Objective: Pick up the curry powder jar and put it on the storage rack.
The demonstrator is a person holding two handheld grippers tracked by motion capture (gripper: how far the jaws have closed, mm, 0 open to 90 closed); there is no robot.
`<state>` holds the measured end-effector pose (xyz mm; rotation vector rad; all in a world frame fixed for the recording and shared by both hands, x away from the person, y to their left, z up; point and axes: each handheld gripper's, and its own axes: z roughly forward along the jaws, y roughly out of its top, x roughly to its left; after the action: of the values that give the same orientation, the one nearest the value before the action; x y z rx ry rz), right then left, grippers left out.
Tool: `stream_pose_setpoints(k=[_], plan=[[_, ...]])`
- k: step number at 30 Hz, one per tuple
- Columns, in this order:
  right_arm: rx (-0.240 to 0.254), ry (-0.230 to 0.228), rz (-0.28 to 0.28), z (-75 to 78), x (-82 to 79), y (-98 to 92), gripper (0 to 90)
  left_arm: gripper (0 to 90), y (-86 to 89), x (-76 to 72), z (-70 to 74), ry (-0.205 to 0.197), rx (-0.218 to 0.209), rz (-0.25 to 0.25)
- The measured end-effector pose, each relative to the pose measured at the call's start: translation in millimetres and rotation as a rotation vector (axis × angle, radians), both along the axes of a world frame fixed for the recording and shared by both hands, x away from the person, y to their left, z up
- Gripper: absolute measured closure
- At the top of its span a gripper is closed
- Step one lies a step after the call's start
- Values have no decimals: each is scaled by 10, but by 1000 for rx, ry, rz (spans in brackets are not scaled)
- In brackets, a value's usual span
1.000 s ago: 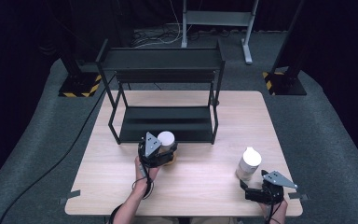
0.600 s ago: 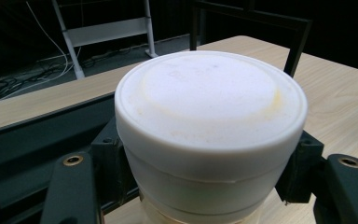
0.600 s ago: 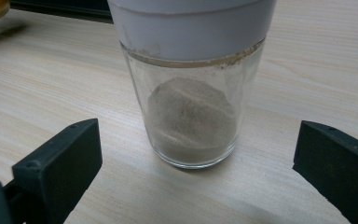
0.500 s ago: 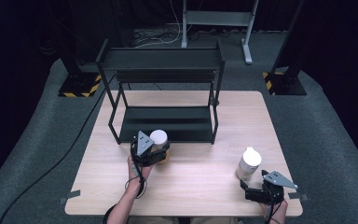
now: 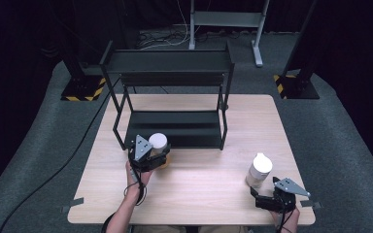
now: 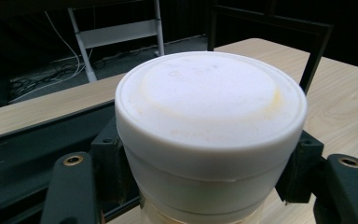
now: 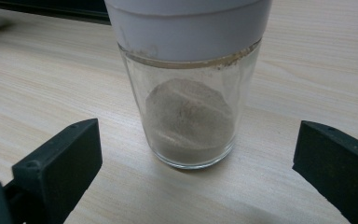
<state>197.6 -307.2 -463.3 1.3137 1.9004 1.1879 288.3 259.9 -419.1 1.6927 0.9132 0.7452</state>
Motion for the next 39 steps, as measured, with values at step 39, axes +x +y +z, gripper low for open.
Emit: stream_pose_setpoints(k=[39], plan=[[5,0,-2,-2,-3,-5,0,338,290,50,299,-15,-9,51]])
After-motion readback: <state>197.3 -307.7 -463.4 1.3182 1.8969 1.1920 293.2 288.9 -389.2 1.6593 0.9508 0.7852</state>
